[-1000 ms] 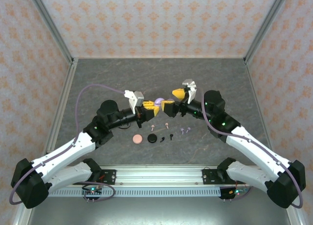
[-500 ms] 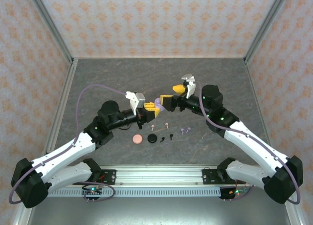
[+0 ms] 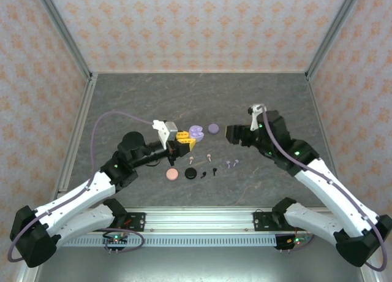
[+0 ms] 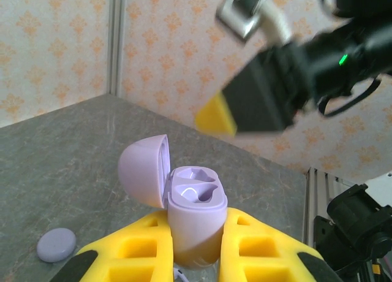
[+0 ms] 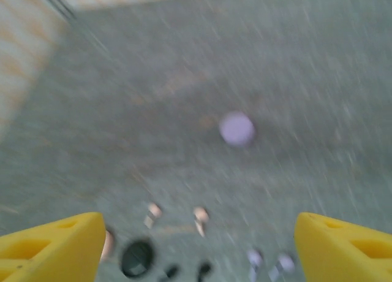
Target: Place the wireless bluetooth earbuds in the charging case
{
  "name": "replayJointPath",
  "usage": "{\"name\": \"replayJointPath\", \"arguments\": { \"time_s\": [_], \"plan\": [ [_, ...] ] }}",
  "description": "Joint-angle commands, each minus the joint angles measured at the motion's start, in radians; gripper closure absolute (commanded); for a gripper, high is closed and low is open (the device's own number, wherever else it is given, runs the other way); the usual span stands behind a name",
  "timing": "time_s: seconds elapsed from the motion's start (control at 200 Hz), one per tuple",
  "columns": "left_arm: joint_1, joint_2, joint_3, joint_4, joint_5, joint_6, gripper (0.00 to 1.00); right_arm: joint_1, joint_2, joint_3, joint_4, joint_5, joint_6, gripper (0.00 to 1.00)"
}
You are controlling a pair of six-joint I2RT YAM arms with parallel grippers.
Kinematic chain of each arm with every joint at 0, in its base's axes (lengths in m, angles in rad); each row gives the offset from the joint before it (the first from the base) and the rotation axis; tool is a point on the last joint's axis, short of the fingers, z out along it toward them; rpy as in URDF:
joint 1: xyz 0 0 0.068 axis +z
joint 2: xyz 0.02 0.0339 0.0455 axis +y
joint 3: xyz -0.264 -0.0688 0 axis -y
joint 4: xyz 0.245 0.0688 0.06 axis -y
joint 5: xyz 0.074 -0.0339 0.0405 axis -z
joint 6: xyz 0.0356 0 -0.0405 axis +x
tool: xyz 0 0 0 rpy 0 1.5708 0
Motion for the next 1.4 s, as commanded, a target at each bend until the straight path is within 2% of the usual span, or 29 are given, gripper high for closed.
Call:
{"name": "replayJointPath", "arguments": {
  "time_s": [0.0, 0.105, 0.2, 0.335, 0.641, 1.396],
  "plan": [
    [-0.005, -0.019, -0.007, 0.037, -0.023, 0.031, 1.00, -0.003, 0.027, -0.124, -0.159, 0.090, 0.104, 0.20],
    [-0.005, -0.019, -0.006, 0.029, -0.027, 0.034, 1.00, -0.004, 0.063, -0.211, -0.098, 0.096, 0.157, 0.22],
    [-0.005, -0.018, -0.005, 0.034, -0.027, 0.033, 1.00, -0.004, 0.119, -0.245, -0.048, 0.076, 0.179, 0.28],
    [-0.005, -0.007, 0.000, 0.030, -0.028, 0.033, 1.00, -0.004, 0.199, -0.262, 0.023, 0.049, 0.181, 0.38],
    [-0.007, 0.005, 0.019, 0.010, -0.022, 0.034, 1.00, -0.005, 0.377, -0.242, 0.112, 0.038, 0.176, 0.50],
    [-0.008, 0.022, 0.031, -0.005, -0.035, 0.037, 1.00, -0.024, 0.510, -0.268, 0.216, 0.049, 0.169, 0.62]
  ]
}}
